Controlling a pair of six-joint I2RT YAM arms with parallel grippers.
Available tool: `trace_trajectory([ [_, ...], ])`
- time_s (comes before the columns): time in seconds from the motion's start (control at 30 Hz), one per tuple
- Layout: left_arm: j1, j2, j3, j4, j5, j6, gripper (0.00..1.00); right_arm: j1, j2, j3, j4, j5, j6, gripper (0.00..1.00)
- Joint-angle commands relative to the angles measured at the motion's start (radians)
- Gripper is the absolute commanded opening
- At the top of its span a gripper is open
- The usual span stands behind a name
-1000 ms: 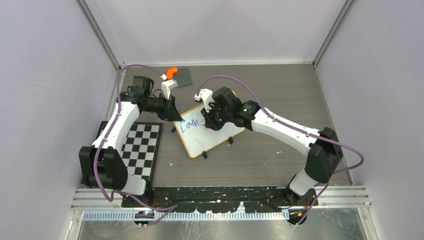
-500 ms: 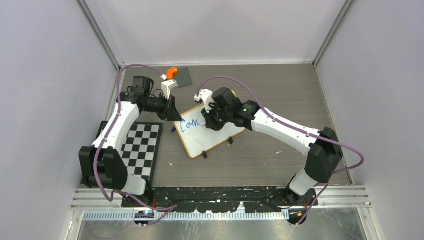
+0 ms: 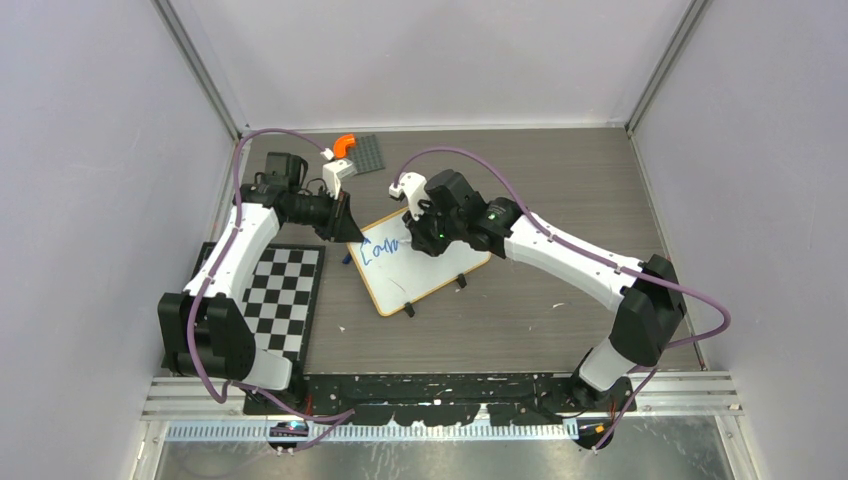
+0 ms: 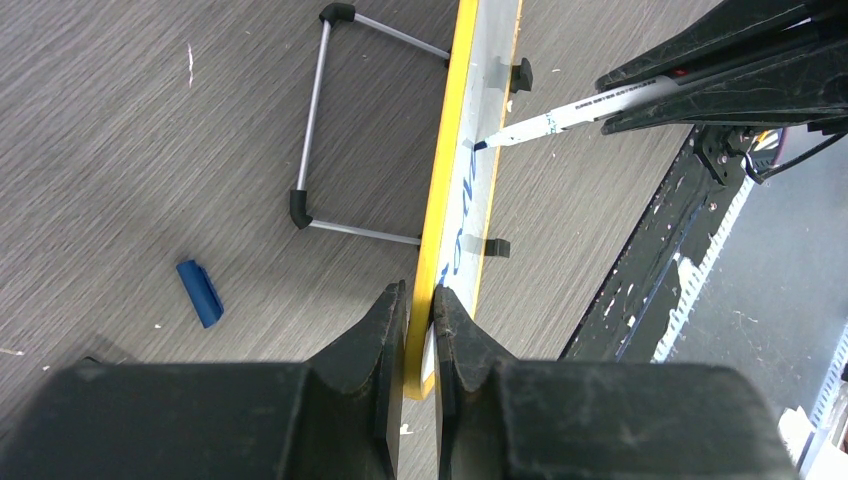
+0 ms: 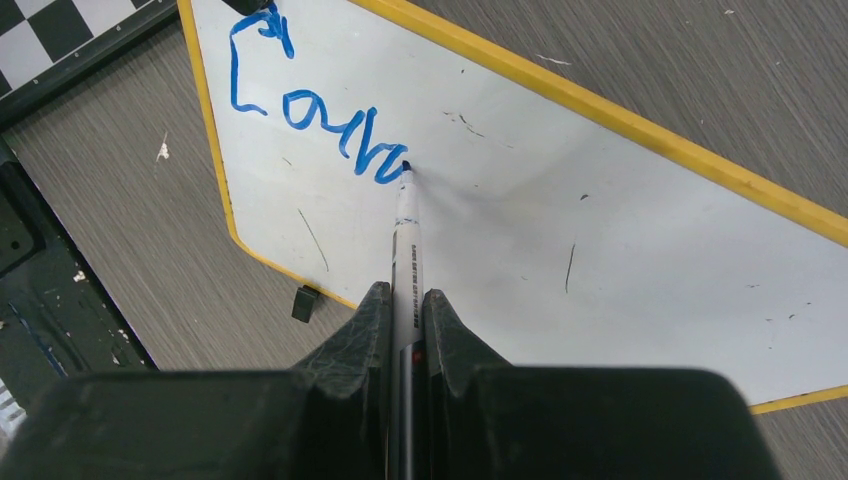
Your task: Write a sentence on the whiteboard
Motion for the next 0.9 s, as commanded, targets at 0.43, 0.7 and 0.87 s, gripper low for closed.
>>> trace_trajectory([
  [0.43, -0.004, -0.013, 0.029, -0.012, -0.013, 0.017, 0.00, -0.010, -0.056, -0.037, 0.034, 0.043, -0.016, 0.00],
  [0.7, -0.004, -0.017, 0.026, -0.013, -0.006, 0.016, 0.00, -0.013, -0.087, 0.009, 0.030, 0.025, 0.008, 0.00],
  [0.87, -0.004, -0.017, 0.026, -0.012, -0.004, 0.017, 0.00, -0.017, -0.077, 0.014, 0.033, 0.043, 0.006, 0.00],
])
